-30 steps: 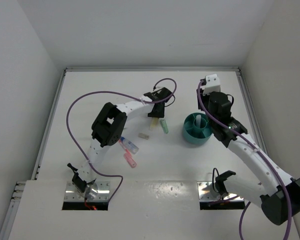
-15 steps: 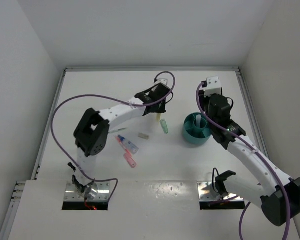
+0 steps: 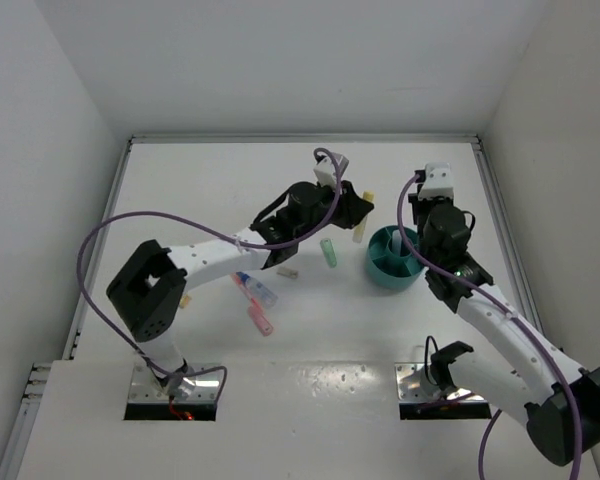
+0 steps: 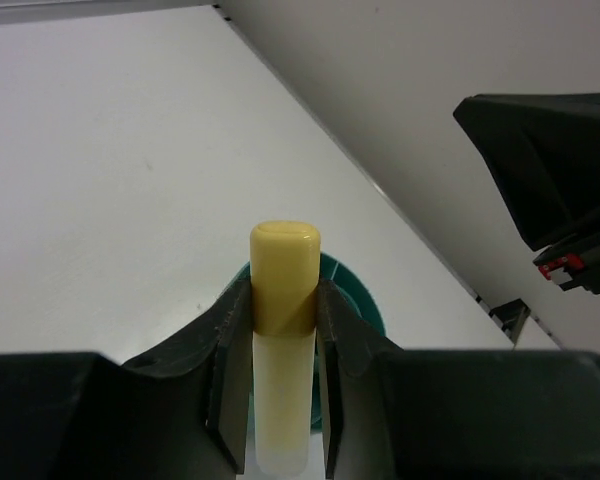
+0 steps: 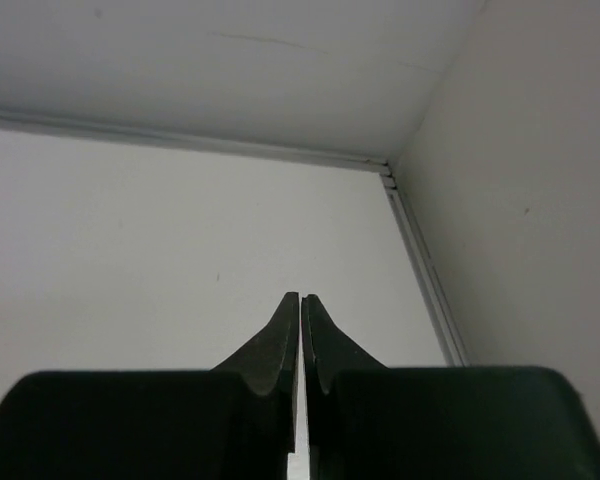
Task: Sort the stationery into containers
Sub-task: Place the stationery into the container
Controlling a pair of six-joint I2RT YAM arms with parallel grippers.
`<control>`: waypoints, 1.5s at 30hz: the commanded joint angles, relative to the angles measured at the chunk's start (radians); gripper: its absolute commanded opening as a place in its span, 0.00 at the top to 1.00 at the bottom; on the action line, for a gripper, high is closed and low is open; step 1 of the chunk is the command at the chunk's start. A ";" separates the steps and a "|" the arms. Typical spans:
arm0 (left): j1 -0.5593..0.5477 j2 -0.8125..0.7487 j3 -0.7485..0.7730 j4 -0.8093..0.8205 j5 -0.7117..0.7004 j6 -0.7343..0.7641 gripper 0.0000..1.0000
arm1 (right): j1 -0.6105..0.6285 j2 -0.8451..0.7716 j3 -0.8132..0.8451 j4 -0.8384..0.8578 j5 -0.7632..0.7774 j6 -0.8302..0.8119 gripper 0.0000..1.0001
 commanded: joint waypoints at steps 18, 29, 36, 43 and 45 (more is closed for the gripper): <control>-0.026 0.416 0.196 0.700 0.357 -0.129 1.00 | -0.026 -0.084 -0.105 0.336 0.114 -0.115 0.89; -0.026 0.499 0.256 0.719 0.394 -0.118 1.00 | -0.026 -0.084 -0.114 0.345 0.104 -0.115 0.89; -0.026 0.542 0.256 0.765 0.385 -0.118 1.00 | -0.026 -0.084 -0.114 0.345 0.095 -0.115 0.89; -0.026 0.603 0.285 0.785 0.385 -0.108 0.97 | -0.026 -0.084 -0.123 0.345 0.086 -0.115 0.89; -0.026 0.613 0.285 0.785 0.394 -0.098 0.97 | -0.026 -0.084 -0.123 0.345 0.086 -0.115 0.89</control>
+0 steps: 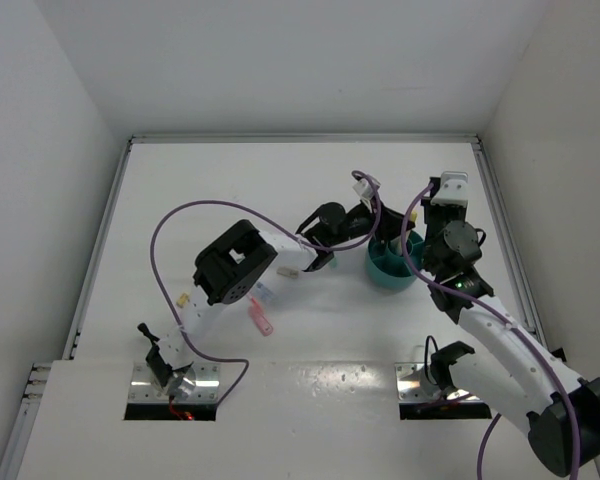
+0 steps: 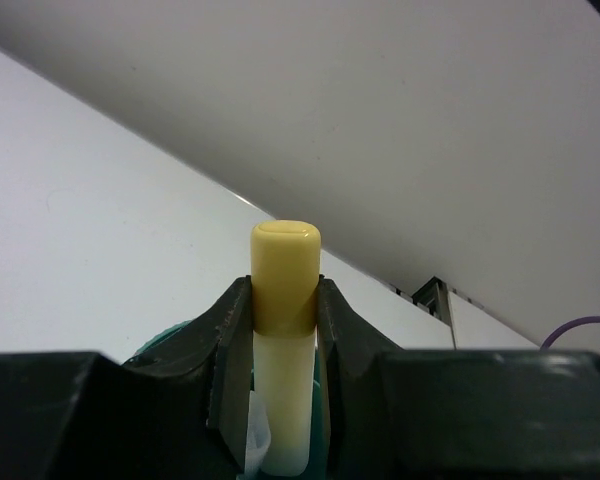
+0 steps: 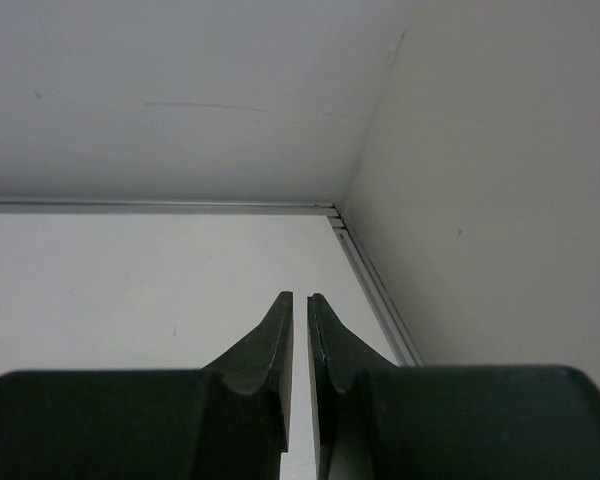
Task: Sort the stationery into containers
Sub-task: Place the stationery into the container
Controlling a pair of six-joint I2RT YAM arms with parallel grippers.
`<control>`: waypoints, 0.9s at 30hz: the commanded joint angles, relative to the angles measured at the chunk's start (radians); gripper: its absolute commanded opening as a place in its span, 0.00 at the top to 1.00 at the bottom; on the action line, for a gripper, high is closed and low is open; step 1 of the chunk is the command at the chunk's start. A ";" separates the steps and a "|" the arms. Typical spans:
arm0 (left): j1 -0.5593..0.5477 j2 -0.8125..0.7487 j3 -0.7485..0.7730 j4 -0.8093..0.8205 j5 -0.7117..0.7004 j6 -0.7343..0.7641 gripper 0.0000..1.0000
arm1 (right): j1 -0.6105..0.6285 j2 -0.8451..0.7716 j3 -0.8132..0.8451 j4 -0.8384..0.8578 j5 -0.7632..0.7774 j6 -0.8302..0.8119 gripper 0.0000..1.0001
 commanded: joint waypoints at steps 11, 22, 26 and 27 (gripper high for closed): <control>-0.008 0.028 0.045 0.101 0.040 0.049 0.76 | -0.015 -0.002 -0.004 0.055 -0.010 -0.003 0.89; -0.008 -0.014 0.035 0.027 0.049 0.101 0.56 | -0.015 -0.002 -0.004 0.055 -0.010 -0.003 0.89; -0.008 -0.037 0.035 0.007 0.049 0.110 0.54 | -0.015 -0.002 -0.004 0.055 -0.010 -0.003 0.89; -0.008 -0.038 0.035 0.007 0.049 0.110 0.54 | -0.015 -0.002 -0.004 0.055 -0.010 -0.003 0.89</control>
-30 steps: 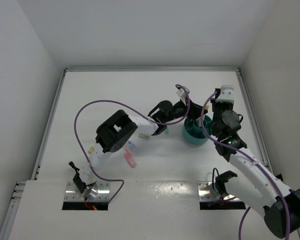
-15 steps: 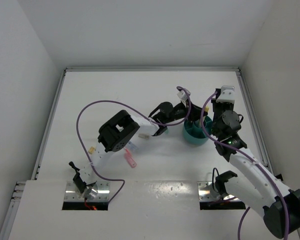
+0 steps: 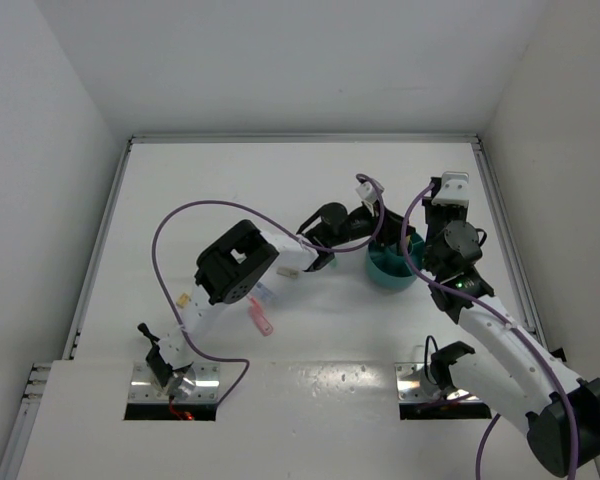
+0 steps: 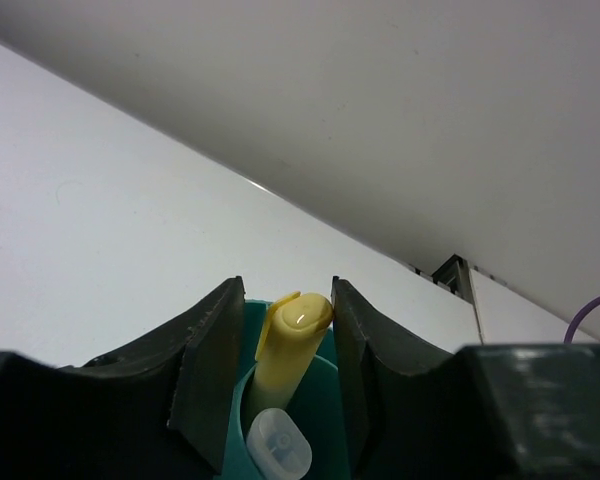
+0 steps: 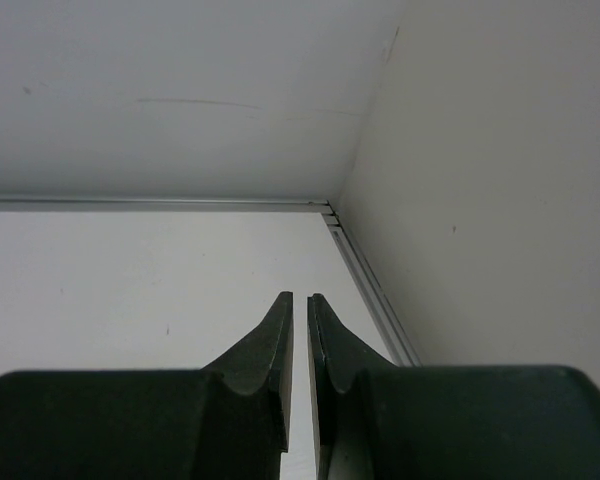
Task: Sort the stationery into containers
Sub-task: Place the stationery into the container, then grab a piece of stationery with the right arm
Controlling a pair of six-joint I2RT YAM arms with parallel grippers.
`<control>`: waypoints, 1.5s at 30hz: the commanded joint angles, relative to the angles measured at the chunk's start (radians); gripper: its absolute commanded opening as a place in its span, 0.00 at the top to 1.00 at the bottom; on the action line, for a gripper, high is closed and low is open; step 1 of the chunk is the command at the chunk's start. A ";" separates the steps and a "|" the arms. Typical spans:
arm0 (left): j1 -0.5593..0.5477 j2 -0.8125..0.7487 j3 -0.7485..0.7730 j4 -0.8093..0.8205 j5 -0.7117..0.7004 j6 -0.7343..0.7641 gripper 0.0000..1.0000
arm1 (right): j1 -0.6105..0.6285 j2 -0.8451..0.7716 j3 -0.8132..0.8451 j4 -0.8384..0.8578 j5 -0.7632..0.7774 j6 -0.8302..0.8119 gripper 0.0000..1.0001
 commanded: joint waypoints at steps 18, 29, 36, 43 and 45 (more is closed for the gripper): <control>0.170 -0.389 0.036 -0.484 -0.206 0.009 1.00 | -0.003 0.001 0.071 -0.147 -0.148 0.049 0.53; 0.391 -0.838 -0.128 -1.514 -0.846 0.113 0.02 | 0.116 0.805 0.912 -1.226 -1.043 0.079 0.84; 0.469 -1.285 -0.521 -1.411 -1.051 0.048 0.00 | 0.178 1.090 1.170 -1.280 -0.853 0.296 0.57; 0.516 -1.331 -0.569 -1.402 -1.029 0.039 0.29 | 0.189 1.162 1.130 -1.255 -0.689 0.342 0.51; 0.525 -1.321 -0.557 -1.402 -1.029 0.039 0.20 | 0.189 1.173 1.115 -1.246 -0.667 0.342 0.51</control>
